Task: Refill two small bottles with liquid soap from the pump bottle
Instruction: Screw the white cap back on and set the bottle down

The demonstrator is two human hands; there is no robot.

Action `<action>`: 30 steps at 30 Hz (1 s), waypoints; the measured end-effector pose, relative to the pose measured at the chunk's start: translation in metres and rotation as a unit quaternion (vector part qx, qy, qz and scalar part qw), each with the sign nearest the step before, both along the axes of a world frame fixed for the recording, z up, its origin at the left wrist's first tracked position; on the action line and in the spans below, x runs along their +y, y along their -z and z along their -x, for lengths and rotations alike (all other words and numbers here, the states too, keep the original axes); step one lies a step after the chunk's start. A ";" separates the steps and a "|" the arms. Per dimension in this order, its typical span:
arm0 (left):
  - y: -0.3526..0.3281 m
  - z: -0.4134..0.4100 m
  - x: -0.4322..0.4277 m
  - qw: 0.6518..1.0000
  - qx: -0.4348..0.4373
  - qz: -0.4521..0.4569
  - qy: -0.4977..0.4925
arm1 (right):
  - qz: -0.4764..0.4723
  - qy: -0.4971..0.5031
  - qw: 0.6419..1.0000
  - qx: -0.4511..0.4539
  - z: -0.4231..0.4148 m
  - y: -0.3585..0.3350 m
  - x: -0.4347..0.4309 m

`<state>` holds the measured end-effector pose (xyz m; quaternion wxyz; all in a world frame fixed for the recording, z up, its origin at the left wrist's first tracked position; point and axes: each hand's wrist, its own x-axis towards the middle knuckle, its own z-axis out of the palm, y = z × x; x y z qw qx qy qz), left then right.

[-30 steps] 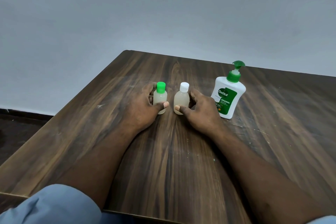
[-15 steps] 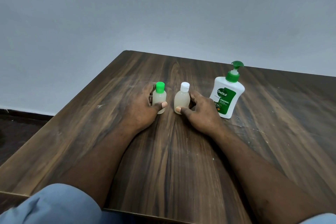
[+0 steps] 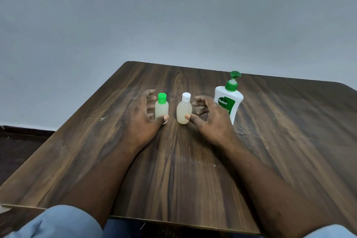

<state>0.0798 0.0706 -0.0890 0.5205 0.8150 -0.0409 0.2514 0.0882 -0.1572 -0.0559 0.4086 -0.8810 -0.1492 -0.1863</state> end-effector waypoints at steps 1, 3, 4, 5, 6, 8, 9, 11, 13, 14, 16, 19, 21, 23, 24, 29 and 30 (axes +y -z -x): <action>0.000 0.004 0.000 1.000 -0.010 -0.020 -0.020 | -0.015 0.012 0.999 -0.031 0.005 -0.002 -0.005; 0.000 0.009 0.000 0.998 -0.021 -0.031 -0.042 | -0.051 0.036 0.991 -0.120 0.018 -0.008 -0.015; 0.000 0.010 0.000 0.998 -0.023 -0.027 -0.046 | -0.065 0.056 0.982 -0.170 0.024 -0.011 -0.022; 0.000 0.011 -0.001 0.998 -0.023 -0.022 -0.048 | -0.080 0.085 0.970 -0.213 0.029 -0.013 -0.030; -0.001 0.012 -0.001 0.998 -0.019 -0.021 -0.052 | -0.100 0.120 0.958 -0.239 0.030 -0.014 -0.039; -0.002 0.011 -0.001 0.998 -0.006 -0.026 -0.057 | -0.143 0.200 0.942 -0.229 0.024 -0.015 -0.058; -0.002 0.011 -0.001 0.998 -0.001 -0.028 -0.055 | -0.155 0.232 0.940 -0.195 0.019 -0.014 -0.067; -0.003 0.010 -0.001 0.998 0.004 -0.032 -0.046 | -0.161 0.231 0.954 -0.099 0.007 -0.012 -0.077; -0.003 0.009 -0.002 0.999 0.006 -0.035 -0.034 | -0.164 0.164 0.973 0.004 -0.005 -0.006 -0.077; -0.003 0.009 -0.002 0.999 0.005 -0.036 -0.031 | -0.161 0.128 0.978 0.044 -0.011 -0.001 -0.074; -0.003 0.009 -0.003 0.999 0.002 -0.038 -0.030 | -0.143 0.095 0.981 0.092 -0.021 0.010 -0.067; -0.003 0.008 -0.004 1.000 0.005 -0.023 -0.018 | -0.134 0.066 0.981 0.122 -0.027 0.017 -0.058; -0.002 0.007 -0.005 1.000 0.015 -0.011 -0.006 | -0.136 0.035 0.981 0.131 -0.030 0.021 -0.054; -0.002 0.004 -0.005 1.000 0.021 -0.004 0.005 | -0.132 0.020 0.982 0.136 -0.031 0.025 -0.055; -0.002 0.003 -0.005 1.000 0.024 -0.003 0.006 | -0.131 0.013 0.982 0.133 -0.032 0.026 -0.056; 0.004 -0.004 -0.001 0.999 0.015 -0.031 -0.010 | -0.154 -0.010 0.979 0.132 -0.033 0.028 -0.058; 0.005 -0.005 -0.001 0.999 0.017 -0.031 -0.010 | -0.160 -0.014 0.977 0.137 -0.034 0.029 -0.058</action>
